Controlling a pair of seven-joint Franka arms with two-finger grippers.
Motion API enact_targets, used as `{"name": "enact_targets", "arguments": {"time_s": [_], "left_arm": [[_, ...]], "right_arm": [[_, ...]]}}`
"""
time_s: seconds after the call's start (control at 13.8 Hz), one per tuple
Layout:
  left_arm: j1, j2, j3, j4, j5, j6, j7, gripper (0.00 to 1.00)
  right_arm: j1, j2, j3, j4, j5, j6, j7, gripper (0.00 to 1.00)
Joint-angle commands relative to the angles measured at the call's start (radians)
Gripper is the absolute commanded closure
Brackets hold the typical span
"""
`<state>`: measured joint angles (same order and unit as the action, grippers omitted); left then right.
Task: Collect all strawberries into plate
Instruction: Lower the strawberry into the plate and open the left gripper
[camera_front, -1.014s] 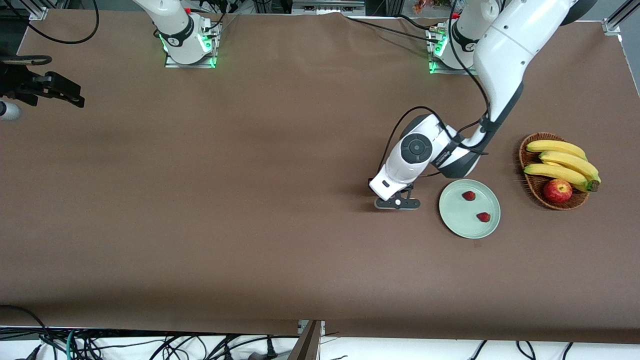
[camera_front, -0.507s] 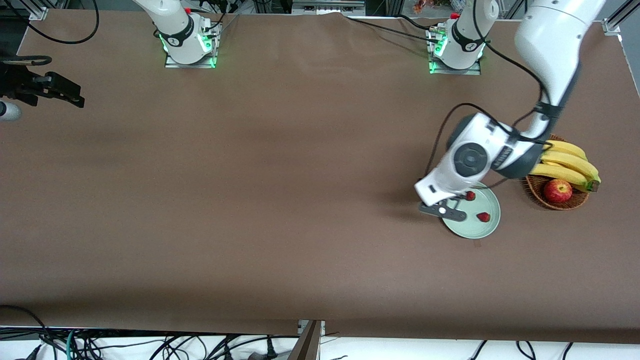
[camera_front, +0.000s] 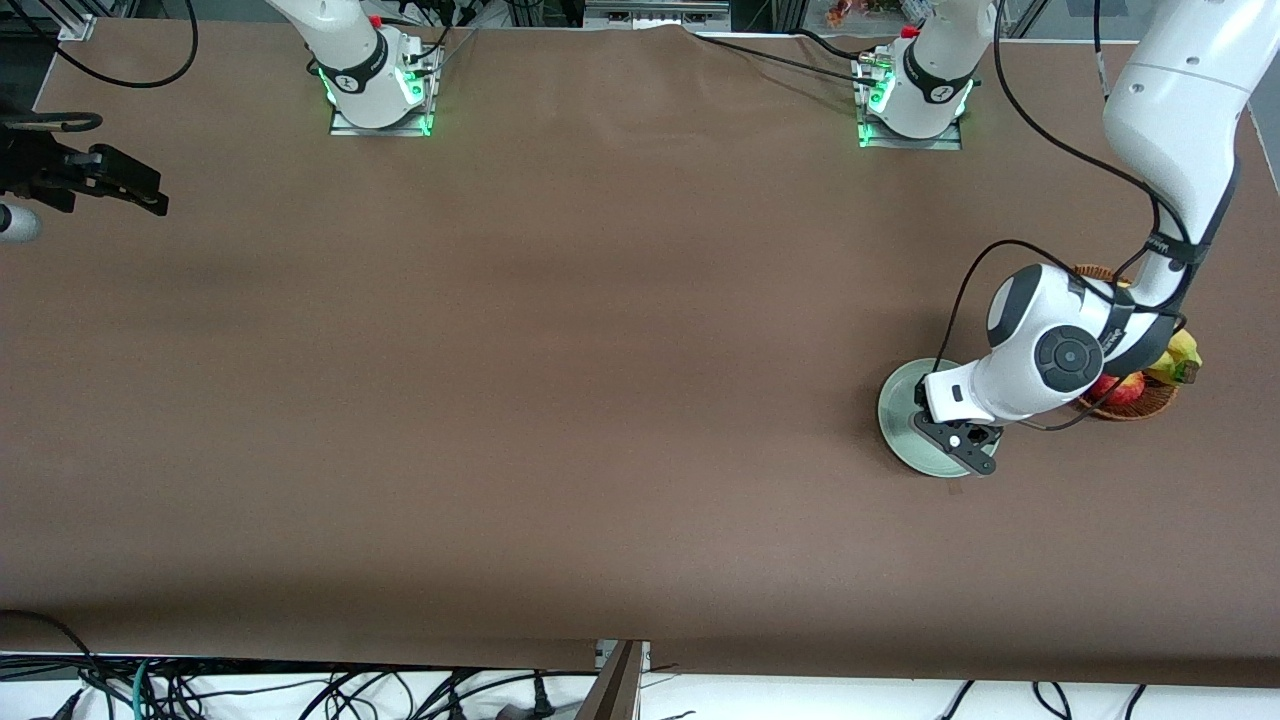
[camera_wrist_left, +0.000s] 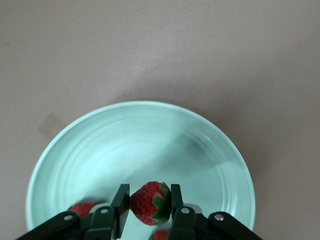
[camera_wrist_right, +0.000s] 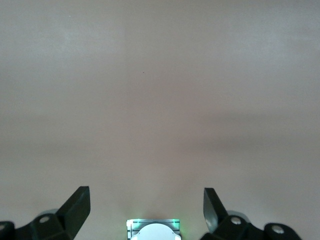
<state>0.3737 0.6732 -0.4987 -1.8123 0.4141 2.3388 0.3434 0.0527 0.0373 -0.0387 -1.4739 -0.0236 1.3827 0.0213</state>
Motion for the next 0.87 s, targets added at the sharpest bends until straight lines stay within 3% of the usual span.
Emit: {"name": "enact_targets", "arguments": {"time_s": [0.0,0.14,0.29,0.43,0.8], "left_arm": [[0.011,0.006,-0.017,0.004,0.005,0.011,0.037,0.04],[0.014,-0.007,-0.02,0.005,0.002,-0.001,0.032,0.0],[0.013,-0.073,-0.03,0.01,-0.091,-0.073,0.019,0.0],[0.002,-0.148,-0.03,0.05,-0.196,-0.206,-0.013,0.0],[0.002,-0.247,-0.075,0.276,-0.202,-0.623,-0.177,0.0]], "right_arm": [[-0.007,-0.008,0.002,-0.008,0.017,0.004,-0.011,0.0],[-0.008,-0.008,0.002,-0.008,0.017,0.004,-0.012,0.0],[-0.01,-0.008,0.002,-0.008,0.017,0.004,-0.012,0.0],[-0.008,-0.008,0.002,-0.008,0.017,0.004,-0.011,0.0],[-0.008,-0.008,0.002,-0.008,0.017,0.004,-0.011,0.0]]}}
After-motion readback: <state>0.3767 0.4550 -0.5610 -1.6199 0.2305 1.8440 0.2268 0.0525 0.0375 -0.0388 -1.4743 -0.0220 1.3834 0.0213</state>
